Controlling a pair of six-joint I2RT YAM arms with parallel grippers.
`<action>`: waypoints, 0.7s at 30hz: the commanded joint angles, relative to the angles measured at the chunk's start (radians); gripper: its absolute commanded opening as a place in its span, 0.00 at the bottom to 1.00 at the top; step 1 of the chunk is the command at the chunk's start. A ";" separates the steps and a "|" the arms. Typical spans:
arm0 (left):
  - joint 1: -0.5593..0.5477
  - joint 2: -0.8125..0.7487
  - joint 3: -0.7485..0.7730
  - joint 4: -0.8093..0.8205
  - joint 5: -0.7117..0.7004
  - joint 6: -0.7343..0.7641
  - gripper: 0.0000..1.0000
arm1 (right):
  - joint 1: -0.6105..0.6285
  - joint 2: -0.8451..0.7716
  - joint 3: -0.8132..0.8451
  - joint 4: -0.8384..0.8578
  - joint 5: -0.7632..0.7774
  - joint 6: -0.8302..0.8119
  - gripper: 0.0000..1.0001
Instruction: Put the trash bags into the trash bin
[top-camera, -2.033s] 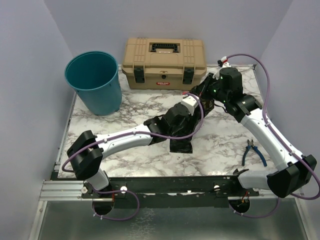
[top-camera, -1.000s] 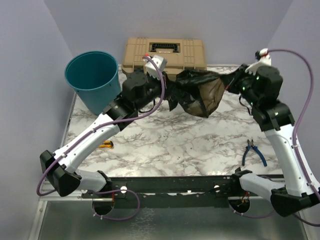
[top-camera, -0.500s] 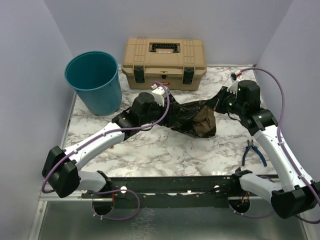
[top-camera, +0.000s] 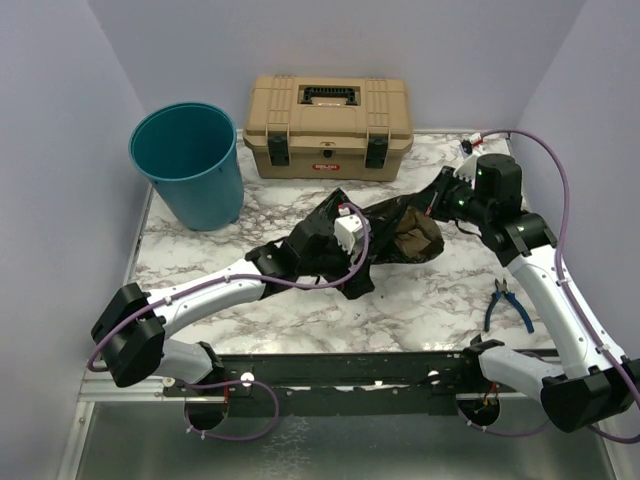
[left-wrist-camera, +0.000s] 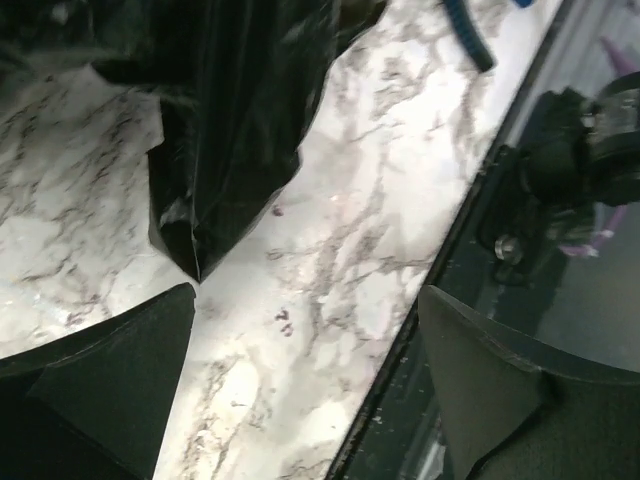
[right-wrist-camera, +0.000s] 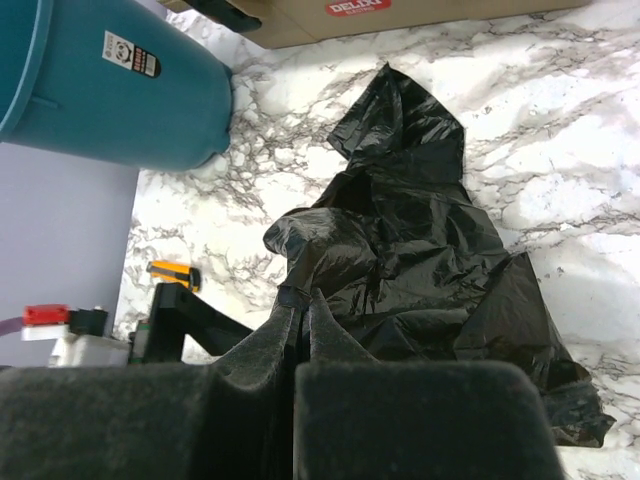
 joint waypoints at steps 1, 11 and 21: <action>-0.034 -0.036 -0.054 0.044 -0.182 0.057 0.95 | -0.001 0.014 0.050 -0.028 -0.042 -0.002 0.01; -0.052 0.005 -0.127 0.337 -0.422 0.021 0.98 | -0.001 0.016 0.086 -0.023 -0.065 0.025 0.01; -0.045 0.089 -0.092 0.411 -0.475 0.069 0.99 | -0.001 0.004 0.102 -0.032 -0.085 0.027 0.01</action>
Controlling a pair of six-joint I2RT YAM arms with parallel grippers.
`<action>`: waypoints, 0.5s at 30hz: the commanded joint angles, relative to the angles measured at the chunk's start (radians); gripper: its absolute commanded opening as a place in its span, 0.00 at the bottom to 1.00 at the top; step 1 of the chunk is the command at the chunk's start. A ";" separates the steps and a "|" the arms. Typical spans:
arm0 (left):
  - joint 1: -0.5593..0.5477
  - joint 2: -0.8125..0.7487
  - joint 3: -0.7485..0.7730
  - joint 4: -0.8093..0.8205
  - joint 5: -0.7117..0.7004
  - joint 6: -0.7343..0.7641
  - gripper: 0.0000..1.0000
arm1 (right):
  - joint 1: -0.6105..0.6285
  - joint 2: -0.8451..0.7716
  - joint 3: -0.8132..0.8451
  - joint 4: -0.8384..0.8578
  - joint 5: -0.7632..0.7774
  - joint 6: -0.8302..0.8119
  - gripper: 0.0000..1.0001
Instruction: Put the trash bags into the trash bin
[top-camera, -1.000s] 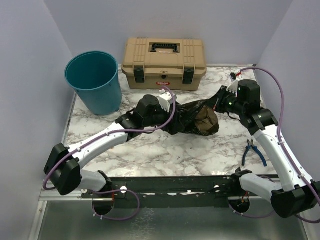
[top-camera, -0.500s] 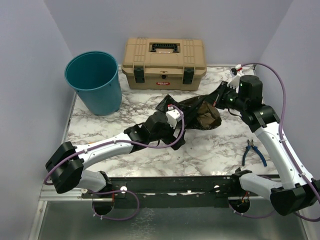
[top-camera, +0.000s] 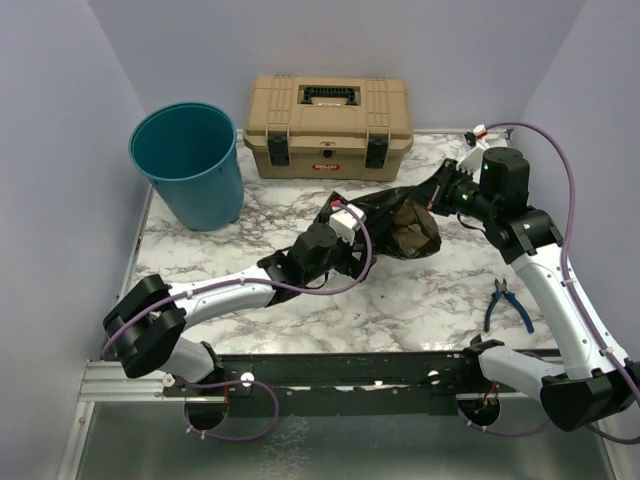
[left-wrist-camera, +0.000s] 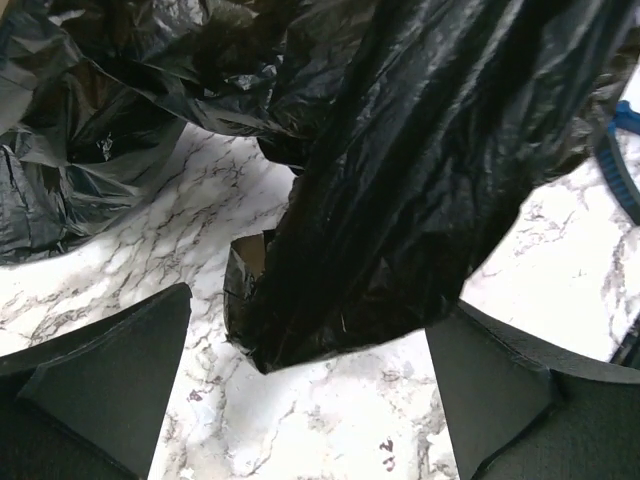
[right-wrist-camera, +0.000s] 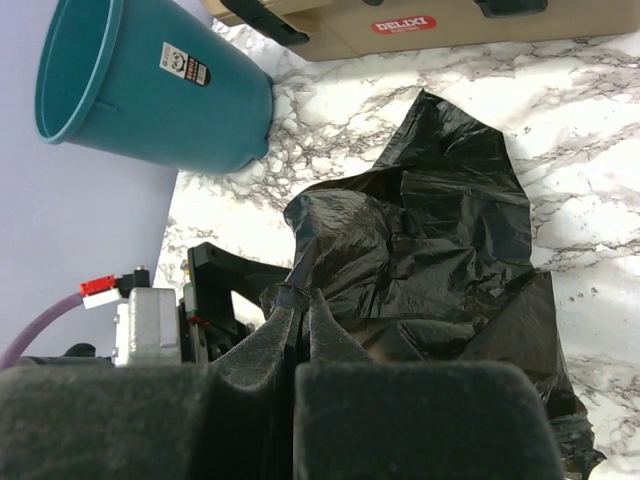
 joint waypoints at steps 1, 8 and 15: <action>0.006 0.040 0.024 0.063 -0.051 0.028 0.99 | -0.001 -0.007 0.035 -0.031 -0.036 0.006 0.01; 0.052 0.052 0.038 0.103 0.015 0.033 0.96 | -0.001 -0.009 0.036 -0.025 -0.052 0.009 0.01; 0.078 0.048 0.092 0.151 0.248 -0.029 0.59 | -0.001 -0.006 -0.022 0.003 -0.038 0.012 0.01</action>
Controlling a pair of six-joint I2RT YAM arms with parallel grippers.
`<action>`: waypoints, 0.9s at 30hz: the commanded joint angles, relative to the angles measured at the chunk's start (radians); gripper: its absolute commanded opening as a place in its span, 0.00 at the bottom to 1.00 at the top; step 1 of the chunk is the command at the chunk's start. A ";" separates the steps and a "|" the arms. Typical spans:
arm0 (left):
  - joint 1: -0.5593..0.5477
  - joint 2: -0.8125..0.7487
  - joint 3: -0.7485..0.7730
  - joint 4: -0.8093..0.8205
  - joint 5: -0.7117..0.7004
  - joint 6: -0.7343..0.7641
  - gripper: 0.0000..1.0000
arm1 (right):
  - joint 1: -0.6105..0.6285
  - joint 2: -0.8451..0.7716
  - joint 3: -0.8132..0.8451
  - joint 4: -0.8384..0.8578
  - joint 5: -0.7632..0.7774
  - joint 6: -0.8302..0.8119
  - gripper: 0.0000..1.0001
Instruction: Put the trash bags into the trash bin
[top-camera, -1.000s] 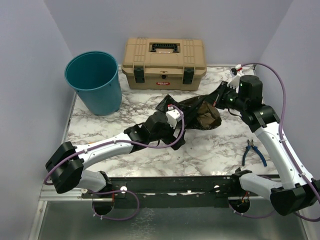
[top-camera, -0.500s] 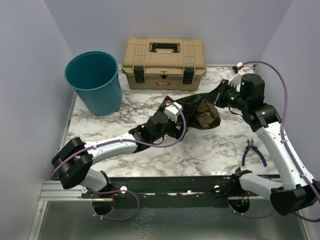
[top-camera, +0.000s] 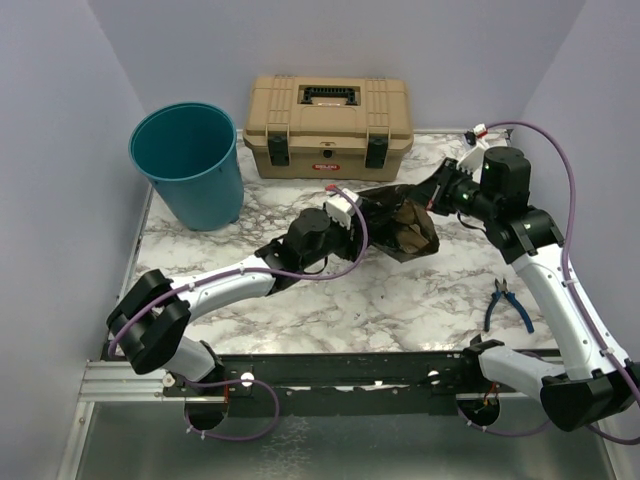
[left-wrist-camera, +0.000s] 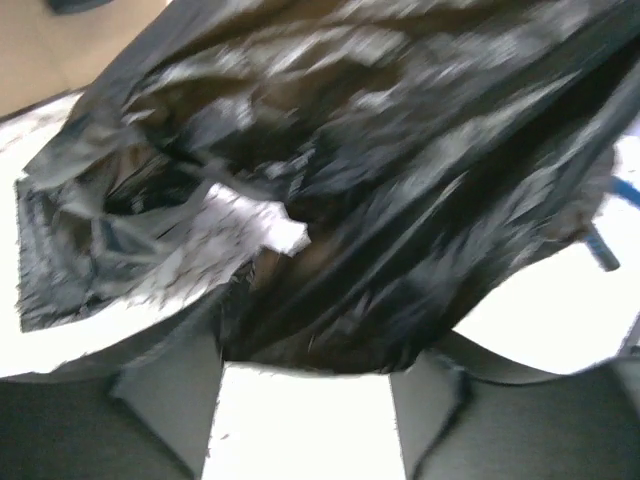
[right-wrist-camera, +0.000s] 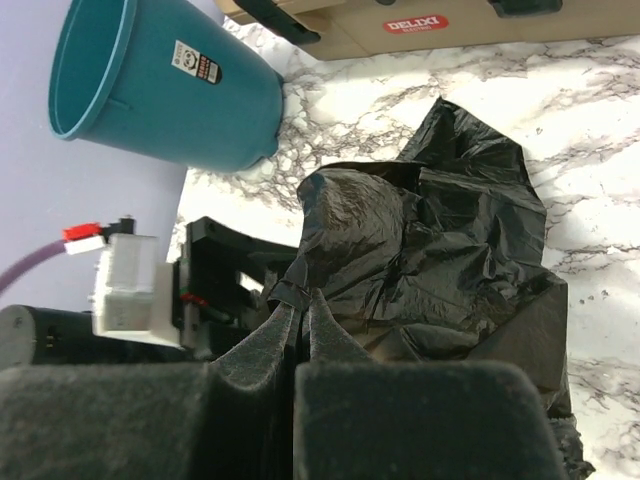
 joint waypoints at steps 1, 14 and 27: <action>-0.001 0.006 0.064 0.074 0.189 -0.045 0.51 | -0.002 -0.007 -0.044 0.013 -0.017 0.009 0.01; 0.048 -0.002 0.272 -0.181 0.206 -0.020 0.00 | -0.003 0.027 -0.019 0.029 0.186 -0.012 0.01; 0.026 -0.165 0.557 -0.480 0.045 0.102 0.00 | -0.004 -0.218 0.151 -0.089 0.416 -0.169 0.01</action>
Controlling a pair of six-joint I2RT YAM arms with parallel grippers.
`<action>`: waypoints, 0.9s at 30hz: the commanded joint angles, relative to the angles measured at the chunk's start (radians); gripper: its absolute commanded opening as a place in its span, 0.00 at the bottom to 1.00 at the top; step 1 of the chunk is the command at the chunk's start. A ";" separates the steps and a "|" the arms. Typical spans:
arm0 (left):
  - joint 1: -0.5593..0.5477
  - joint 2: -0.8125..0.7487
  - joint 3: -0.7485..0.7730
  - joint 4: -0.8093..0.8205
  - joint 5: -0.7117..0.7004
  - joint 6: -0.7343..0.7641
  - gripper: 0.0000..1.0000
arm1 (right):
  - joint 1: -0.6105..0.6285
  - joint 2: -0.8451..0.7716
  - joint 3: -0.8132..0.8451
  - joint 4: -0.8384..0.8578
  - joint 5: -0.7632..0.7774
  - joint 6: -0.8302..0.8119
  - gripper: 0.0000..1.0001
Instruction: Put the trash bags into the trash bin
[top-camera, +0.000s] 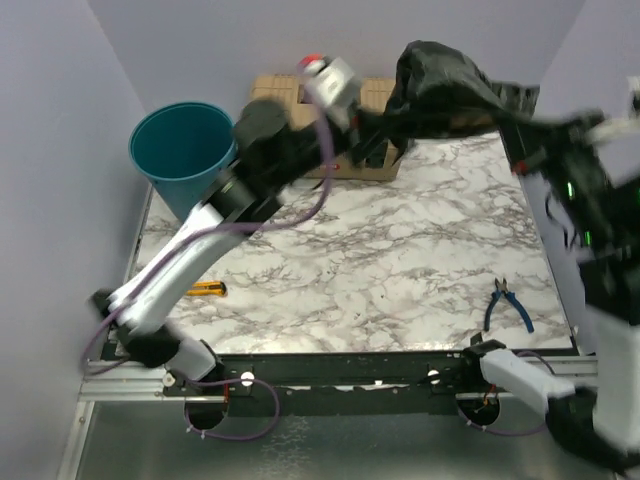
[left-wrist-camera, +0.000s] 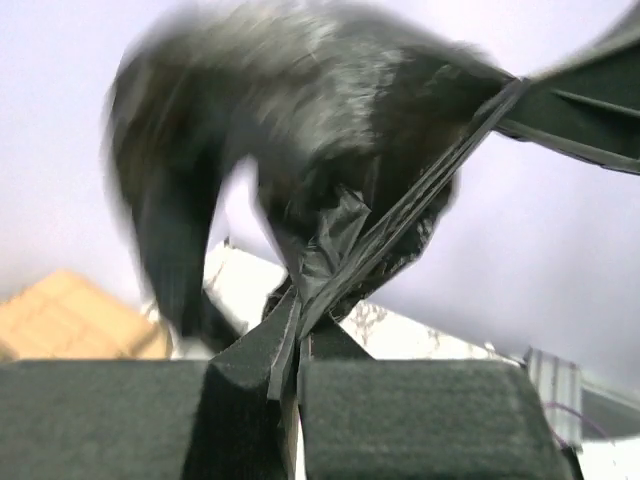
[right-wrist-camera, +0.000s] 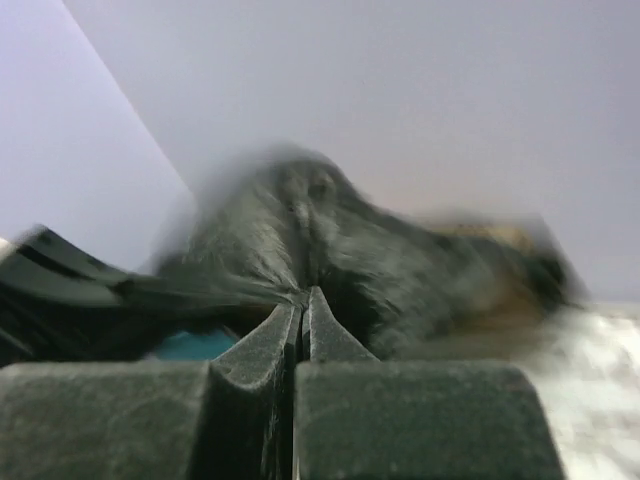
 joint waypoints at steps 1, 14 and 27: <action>-0.015 -0.480 -0.974 0.100 -0.384 -0.128 0.00 | -0.004 -0.299 -0.759 -0.099 0.170 0.111 0.01; 0.023 -0.136 -0.228 -0.203 -0.280 -0.044 0.00 | -0.006 0.049 -0.056 -0.226 -0.060 -0.010 0.01; -0.026 -0.270 -0.727 -0.188 -0.404 -0.258 0.00 | -0.006 -0.301 -0.939 -0.004 0.002 0.196 0.00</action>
